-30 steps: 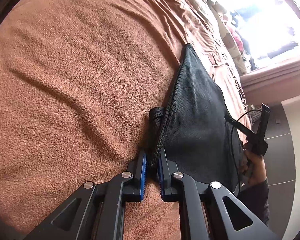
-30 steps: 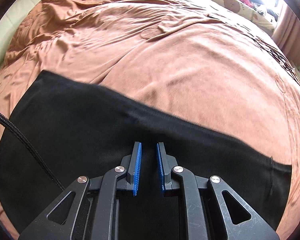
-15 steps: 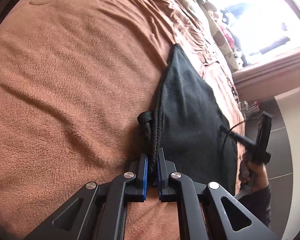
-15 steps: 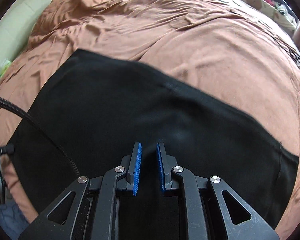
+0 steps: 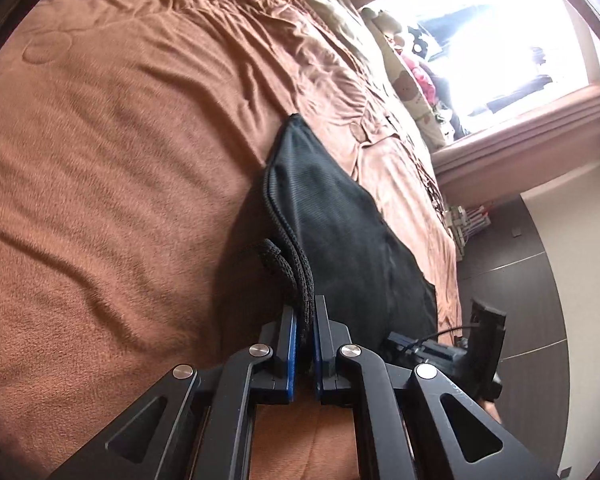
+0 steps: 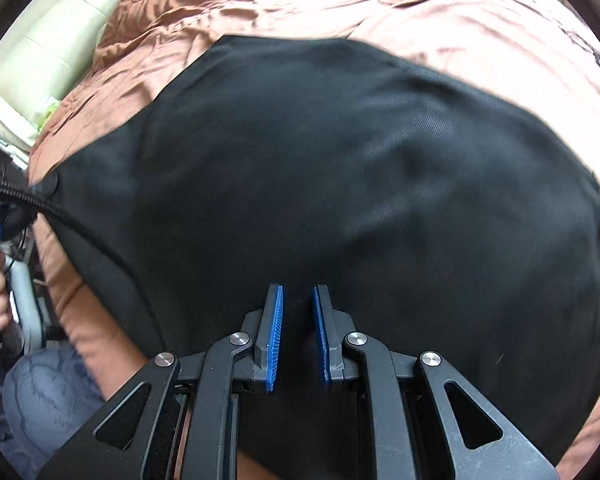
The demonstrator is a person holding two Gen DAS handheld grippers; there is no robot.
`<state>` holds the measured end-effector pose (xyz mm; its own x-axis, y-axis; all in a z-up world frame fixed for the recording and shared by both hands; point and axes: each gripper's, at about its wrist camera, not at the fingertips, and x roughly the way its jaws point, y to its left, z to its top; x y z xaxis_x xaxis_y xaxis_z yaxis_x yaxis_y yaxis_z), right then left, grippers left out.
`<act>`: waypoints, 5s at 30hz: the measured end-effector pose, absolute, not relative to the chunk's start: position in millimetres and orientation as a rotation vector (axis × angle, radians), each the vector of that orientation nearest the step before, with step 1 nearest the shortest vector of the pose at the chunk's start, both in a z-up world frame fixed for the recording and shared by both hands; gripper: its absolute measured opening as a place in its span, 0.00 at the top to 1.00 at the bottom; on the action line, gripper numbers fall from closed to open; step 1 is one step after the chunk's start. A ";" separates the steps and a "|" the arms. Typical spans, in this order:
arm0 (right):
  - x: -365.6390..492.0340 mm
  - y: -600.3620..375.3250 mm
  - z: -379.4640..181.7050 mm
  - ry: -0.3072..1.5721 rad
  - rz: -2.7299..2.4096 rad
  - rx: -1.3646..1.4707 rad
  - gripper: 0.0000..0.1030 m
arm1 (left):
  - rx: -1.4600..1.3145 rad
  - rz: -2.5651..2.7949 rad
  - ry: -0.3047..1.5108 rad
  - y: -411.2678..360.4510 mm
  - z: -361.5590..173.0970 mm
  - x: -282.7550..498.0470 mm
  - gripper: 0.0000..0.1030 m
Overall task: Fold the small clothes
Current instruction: 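Lift the side edge with the left gripper and fold it over toward the right gripper, then open both grippers and release the folded black top onto the bed, then close the left gripper on the folded top's edge while the right gripper pinches it too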
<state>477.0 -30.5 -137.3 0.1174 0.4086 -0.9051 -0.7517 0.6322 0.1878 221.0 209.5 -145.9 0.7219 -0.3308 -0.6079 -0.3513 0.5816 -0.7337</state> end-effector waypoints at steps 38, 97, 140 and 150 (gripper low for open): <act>425.6 -229.6 -57.6 0.849 0.707 -0.033 0.46 | -0.672 -0.369 0.841 17.6 -17.6 366.6 0.94; 524.8 -237.0 -148.1 1.070 0.692 0.225 0.95 | -0.435 -0.164 1.182 19.9 -144.2 388.0 0.55; 484.1 -298.3 -127.1 1.102 0.519 0.194 0.48 | -0.446 -0.215 1.382 -20.8 -197.6 378.9 0.71; 475.6 -299.6 -138.9 1.157 0.543 0.238 0.84 | -0.362 -0.244 1.390 -35.6 -191.6 358.0 0.93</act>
<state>475.6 -299.6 -138.9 0.2917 0.5218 -0.8017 -0.2834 0.8476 0.4486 358.0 -35.6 -191.6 0.1679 -0.3760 -0.9113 -0.0438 0.9206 -0.3879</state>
